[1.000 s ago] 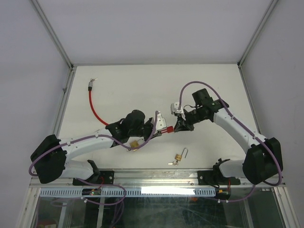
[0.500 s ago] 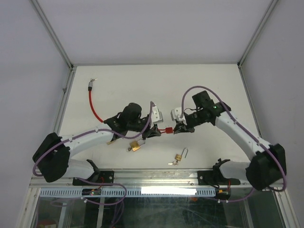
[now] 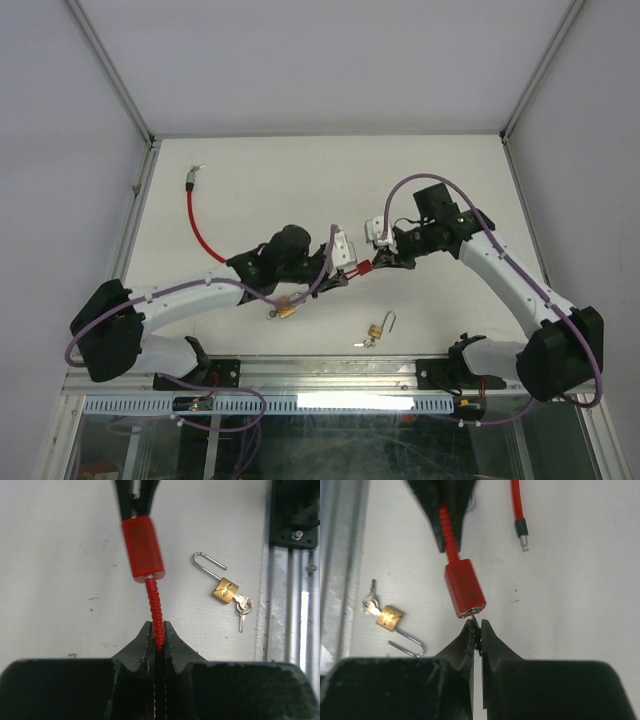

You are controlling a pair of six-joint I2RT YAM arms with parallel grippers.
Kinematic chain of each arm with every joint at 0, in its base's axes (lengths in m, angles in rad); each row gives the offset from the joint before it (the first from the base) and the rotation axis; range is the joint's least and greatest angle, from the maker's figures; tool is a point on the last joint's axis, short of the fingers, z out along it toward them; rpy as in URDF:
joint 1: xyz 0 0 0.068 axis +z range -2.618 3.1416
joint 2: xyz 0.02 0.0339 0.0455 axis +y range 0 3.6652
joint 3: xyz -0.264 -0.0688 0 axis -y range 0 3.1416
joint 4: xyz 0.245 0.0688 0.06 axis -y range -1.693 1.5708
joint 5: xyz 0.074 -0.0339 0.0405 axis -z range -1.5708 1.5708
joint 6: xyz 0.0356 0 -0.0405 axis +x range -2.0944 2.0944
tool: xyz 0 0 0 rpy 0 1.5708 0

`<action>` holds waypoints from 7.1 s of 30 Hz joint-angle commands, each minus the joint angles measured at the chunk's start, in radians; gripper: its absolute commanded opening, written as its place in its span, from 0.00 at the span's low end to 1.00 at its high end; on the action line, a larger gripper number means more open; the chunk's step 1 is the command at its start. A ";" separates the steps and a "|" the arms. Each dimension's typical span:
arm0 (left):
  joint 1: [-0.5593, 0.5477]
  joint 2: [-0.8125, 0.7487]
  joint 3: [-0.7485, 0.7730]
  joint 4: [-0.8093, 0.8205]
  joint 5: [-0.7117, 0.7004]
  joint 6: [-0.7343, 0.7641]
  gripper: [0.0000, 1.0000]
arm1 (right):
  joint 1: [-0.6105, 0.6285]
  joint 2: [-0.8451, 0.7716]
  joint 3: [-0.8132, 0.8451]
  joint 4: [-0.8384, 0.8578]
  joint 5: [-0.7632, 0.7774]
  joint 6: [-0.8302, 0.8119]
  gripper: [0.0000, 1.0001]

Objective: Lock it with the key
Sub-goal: Remove the key from the lock, then place the lock at the center of the board, then place the key at the center of the board, then pick up the lock from the center of the board.

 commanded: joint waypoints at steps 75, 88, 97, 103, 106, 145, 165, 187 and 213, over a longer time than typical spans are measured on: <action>0.819 0.571 0.238 0.379 -0.288 -1.111 0.14 | 0.194 1.403 1.374 0.476 0.327 1.451 0.21; 0.785 0.457 0.295 0.215 -0.435 -0.928 0.52 | 0.198 1.275 1.423 0.353 0.291 1.197 0.50; 0.670 0.211 0.204 0.137 -0.674 -0.651 0.61 | 0.181 0.803 1.018 0.221 0.226 0.795 0.51; 0.662 -0.078 -0.001 0.277 -0.625 -0.614 0.64 | 0.133 0.425 0.646 0.216 0.230 0.682 0.52; 0.662 -0.256 -0.140 0.389 -0.574 -0.641 0.75 | 0.088 0.266 0.532 0.198 0.194 0.666 0.53; 0.363 -0.624 -0.513 0.423 -0.150 -0.962 0.98 | -0.292 -0.070 0.005 0.275 -0.507 0.467 0.64; -0.197 -0.398 -0.407 0.360 -0.737 -0.629 0.89 | -0.370 -0.031 -0.043 0.233 -0.448 0.307 0.65; -0.298 -0.161 -0.329 0.397 -0.802 -0.672 0.88 | -0.474 -0.013 -0.073 0.262 -0.439 0.299 0.65; -0.474 0.319 0.225 -0.126 -0.918 -0.813 0.71 | -0.472 0.011 -0.006 0.334 -0.275 0.556 0.64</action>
